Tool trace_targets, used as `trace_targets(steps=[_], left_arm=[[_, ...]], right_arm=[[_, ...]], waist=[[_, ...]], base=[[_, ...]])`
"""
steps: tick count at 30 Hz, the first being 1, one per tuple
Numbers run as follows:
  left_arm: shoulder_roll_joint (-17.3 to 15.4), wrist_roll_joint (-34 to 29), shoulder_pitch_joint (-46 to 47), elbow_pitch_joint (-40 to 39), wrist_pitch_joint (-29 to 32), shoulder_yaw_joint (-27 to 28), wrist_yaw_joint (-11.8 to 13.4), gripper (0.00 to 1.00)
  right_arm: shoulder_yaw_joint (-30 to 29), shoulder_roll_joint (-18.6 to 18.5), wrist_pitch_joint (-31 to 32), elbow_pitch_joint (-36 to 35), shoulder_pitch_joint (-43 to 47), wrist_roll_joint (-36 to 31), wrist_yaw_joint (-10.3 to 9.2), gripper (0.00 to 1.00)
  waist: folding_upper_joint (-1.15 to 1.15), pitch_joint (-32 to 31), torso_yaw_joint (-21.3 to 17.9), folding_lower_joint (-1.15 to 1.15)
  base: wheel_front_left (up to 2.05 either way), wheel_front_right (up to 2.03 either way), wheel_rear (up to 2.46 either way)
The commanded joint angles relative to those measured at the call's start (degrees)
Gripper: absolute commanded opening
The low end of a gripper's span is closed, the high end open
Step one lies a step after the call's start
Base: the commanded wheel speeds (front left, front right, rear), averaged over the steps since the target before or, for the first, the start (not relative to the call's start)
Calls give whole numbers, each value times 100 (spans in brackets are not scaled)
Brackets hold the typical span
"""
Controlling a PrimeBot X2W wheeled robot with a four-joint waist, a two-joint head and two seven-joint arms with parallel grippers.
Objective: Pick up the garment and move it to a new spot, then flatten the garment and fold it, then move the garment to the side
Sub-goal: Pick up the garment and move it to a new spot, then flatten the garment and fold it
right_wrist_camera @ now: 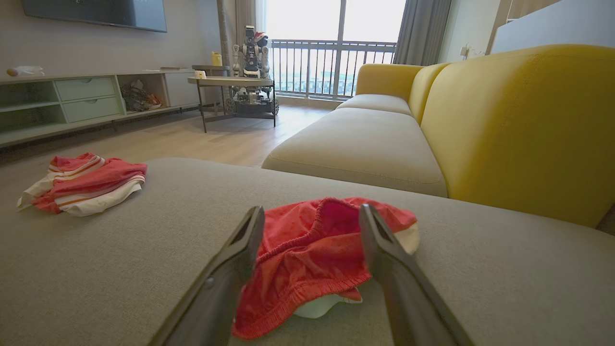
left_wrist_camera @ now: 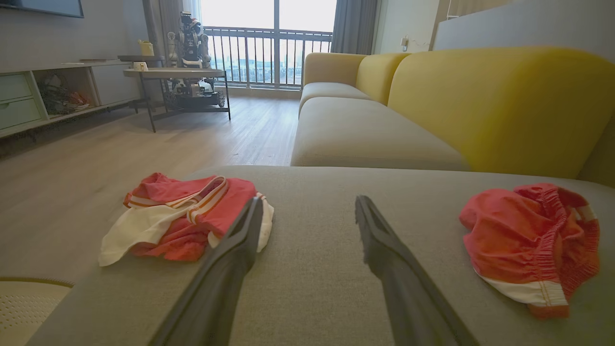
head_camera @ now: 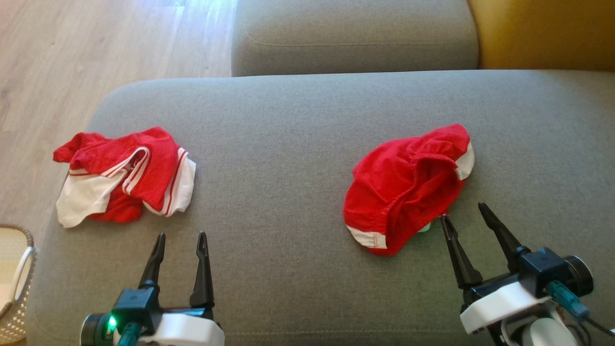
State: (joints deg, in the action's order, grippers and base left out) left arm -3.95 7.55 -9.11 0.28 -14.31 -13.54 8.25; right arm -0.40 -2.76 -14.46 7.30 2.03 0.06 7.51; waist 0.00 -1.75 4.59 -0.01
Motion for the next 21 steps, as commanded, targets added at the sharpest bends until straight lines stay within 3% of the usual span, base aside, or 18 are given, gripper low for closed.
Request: trace_targets(steps=[1,17,21], left_arm=[[60,-65,179,-167,-69,244,-20,100],[104,-132,212,-88,-69,306,-117,100],[106,101,232,-146,-69,230,-101,100]], right_arm=[[113,-11,-54,-151,-124,28,-2,100],[133,-11,-54,-123,-155,62,-2,100],[162,-11,-54,-143,-190,52,-2,100]], waist=[[0,3,-34,1],[0,14,-93,1],[0,63,-207,1]], base=[[0,0,0],[0,0,0],[0,0,0]])
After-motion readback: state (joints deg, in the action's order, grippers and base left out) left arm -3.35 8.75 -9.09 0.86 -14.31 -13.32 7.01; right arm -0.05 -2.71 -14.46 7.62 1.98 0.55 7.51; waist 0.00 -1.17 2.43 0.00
